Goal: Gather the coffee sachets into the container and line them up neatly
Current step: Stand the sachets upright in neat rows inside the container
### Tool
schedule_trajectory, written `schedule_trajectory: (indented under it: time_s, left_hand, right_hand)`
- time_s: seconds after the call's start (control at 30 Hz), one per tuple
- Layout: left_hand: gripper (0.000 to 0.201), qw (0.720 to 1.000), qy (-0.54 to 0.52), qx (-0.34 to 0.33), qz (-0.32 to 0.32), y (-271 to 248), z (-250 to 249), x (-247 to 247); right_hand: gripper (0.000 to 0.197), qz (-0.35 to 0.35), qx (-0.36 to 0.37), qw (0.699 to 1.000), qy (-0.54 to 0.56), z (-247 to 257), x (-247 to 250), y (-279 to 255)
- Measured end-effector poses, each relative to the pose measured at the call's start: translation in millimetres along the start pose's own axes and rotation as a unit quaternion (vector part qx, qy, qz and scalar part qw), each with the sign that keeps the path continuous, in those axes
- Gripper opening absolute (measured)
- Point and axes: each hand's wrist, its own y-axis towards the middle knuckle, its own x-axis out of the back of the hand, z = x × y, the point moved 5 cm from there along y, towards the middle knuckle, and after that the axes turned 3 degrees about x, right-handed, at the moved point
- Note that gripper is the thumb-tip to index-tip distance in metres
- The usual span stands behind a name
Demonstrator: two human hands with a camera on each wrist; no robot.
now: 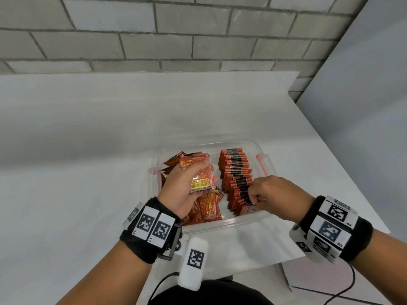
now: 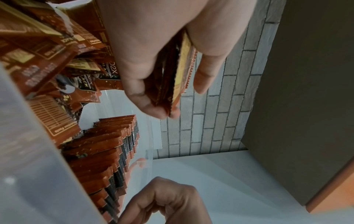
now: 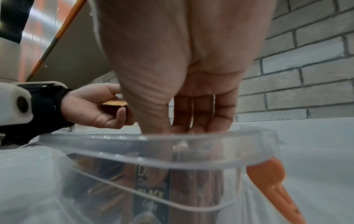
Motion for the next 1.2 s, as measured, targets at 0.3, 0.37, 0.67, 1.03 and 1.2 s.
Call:
schedule_trajectory:
  time_s: [0.3, 0.37, 0.67, 1.03, 1.2]
  left_hand:
    - [0.018, 1.0, 0.011, 0.006, -0.009, -2, -1, 2]
    - [0.017, 1.0, 0.014, 0.01, -0.015, -2, -1, 2]
    - [0.024, 0.998, 0.027, 0.04, -0.038, 2, 3, 3]
    - [0.02, 0.994, 0.059, 0.073, -0.058, 5, 7, 1]
    - [0.02, 0.987, 0.08, 0.115, -0.081, 17, 8, -7]
  right_hand:
    - [0.013, 0.03, -0.003, 0.999, -0.025, 2, 3, 4]
    - [0.014, 0.035, -0.005, 0.999, -0.023, 2, 3, 3]
    - [0.013, 0.045, -0.008, 0.999, 0.024, -2, 2, 2]
    - [0.007, -0.013, -0.041, 0.992, 0.121, -13, 9, -3]
    - [0.025, -0.163, -0.218, 0.889, 0.367, -33, 22, -3]
